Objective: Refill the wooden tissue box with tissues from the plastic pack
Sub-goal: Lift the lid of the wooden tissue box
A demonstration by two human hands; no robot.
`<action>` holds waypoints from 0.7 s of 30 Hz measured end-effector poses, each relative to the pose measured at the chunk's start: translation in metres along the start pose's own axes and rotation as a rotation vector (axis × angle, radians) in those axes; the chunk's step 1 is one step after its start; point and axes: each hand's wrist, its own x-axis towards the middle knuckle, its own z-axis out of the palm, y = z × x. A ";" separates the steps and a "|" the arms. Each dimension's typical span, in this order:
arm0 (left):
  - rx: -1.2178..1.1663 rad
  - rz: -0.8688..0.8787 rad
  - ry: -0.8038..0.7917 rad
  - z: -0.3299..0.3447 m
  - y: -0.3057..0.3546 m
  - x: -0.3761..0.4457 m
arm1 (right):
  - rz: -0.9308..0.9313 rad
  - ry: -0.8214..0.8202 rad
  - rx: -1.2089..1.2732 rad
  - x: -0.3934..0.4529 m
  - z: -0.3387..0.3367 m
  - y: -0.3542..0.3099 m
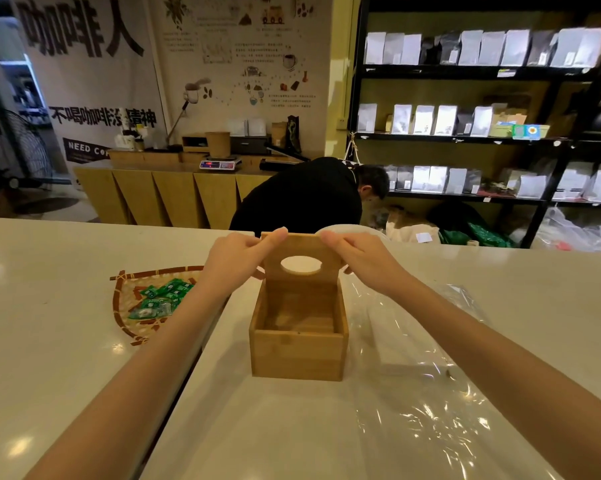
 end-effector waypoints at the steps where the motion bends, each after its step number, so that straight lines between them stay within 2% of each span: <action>1: 0.014 -0.026 -0.005 0.001 0.001 0.004 | 0.017 0.006 0.023 0.003 0.001 0.000; 8: 0.070 -0.147 0.066 0.012 0.003 0.015 | 0.178 0.008 0.247 0.011 0.010 0.004; 12: -0.007 -0.228 0.006 0.015 0.011 0.013 | 0.240 0.081 0.277 0.010 0.008 0.009; 14: 0.058 -0.218 0.003 0.014 0.015 0.006 | 0.212 0.078 0.228 0.002 0.002 0.010; 16: 0.188 -0.092 0.097 0.012 0.021 -0.006 | 0.195 0.059 0.180 -0.012 -0.009 0.010; 18: 0.202 0.150 0.213 0.012 0.036 -0.030 | 0.198 0.040 0.141 -0.031 -0.023 0.007; 19: 0.180 0.288 0.220 0.013 0.044 -0.044 | 0.201 0.032 0.115 -0.043 -0.029 0.006; 21: 0.165 0.498 0.084 0.021 0.060 -0.077 | 0.212 0.016 0.066 -0.071 -0.041 0.003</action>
